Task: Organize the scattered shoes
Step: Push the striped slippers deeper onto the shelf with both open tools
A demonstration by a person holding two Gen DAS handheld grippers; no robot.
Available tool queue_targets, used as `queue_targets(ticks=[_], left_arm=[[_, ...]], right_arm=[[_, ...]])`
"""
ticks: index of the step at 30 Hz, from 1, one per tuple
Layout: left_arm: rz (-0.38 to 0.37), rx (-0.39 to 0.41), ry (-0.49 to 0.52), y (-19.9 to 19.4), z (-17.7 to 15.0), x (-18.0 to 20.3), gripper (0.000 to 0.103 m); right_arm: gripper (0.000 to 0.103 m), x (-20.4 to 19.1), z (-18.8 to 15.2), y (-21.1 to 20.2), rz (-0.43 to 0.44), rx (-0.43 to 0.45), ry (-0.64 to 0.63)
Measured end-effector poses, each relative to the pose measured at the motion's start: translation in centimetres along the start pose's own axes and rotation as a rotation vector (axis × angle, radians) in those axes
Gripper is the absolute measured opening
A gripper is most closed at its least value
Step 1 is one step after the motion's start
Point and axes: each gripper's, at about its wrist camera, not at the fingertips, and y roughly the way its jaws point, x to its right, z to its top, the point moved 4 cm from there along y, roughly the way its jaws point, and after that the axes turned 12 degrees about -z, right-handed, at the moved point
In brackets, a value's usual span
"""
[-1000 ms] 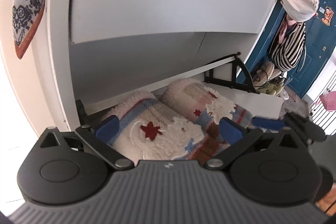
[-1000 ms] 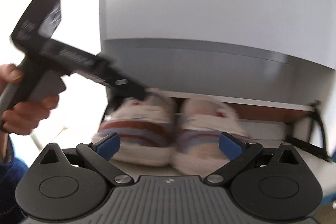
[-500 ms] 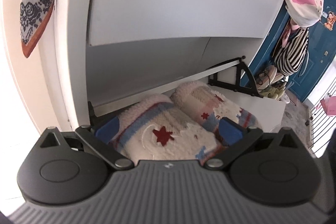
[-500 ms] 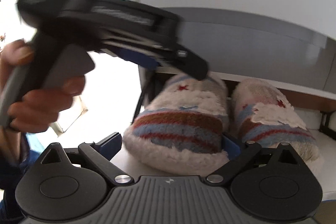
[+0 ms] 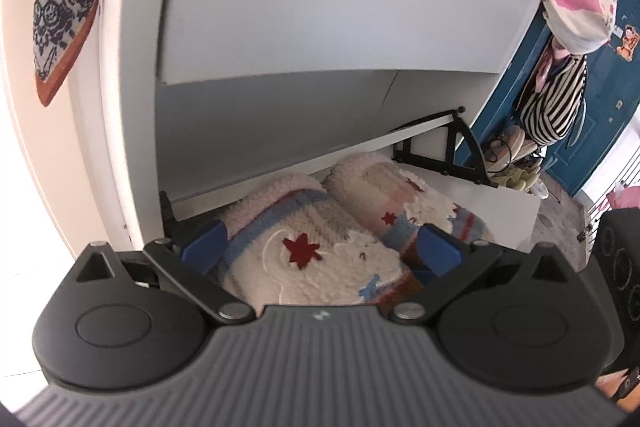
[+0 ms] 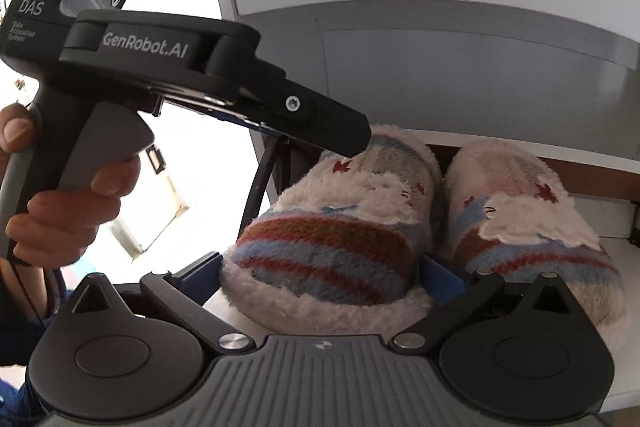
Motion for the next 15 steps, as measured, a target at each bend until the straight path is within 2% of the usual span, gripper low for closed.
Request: queue_targets(ticks=[2,5,8,11,13,15], left_arm=[[0.000,-0.004,0.000,0.1,0.0,-0.1,0.103],[0.004,-0.004,0.005,0.0,0.0,-0.3,0.103],[0.017,0.010,-0.011,-0.4,0.3,-1.0,0.103],[0.019,0.007,-0.016,-0.3,0.3,-1.2,0.103],[0.020,-0.002,-0.007,0.0,0.2,-1.1,0.103],[0.023,-0.010,0.003,0.4,0.1,-0.9,0.103]], right_arm=[[0.102,-0.2,-0.2,0.3,-0.007,0.018,-0.012],[0.100,-0.3,-0.4,-1.4,-0.036,0.075,0.013],[0.103,0.9,0.0,-4.5,-0.148,0.181,0.003],[0.103,4.0,0.1,-4.5,-0.251,0.164,0.053],[0.103,5.6,-0.5,-3.7,-0.320,0.107,0.051],[0.103,6.8,-1.4,-3.1,-0.342,0.069,0.066]])
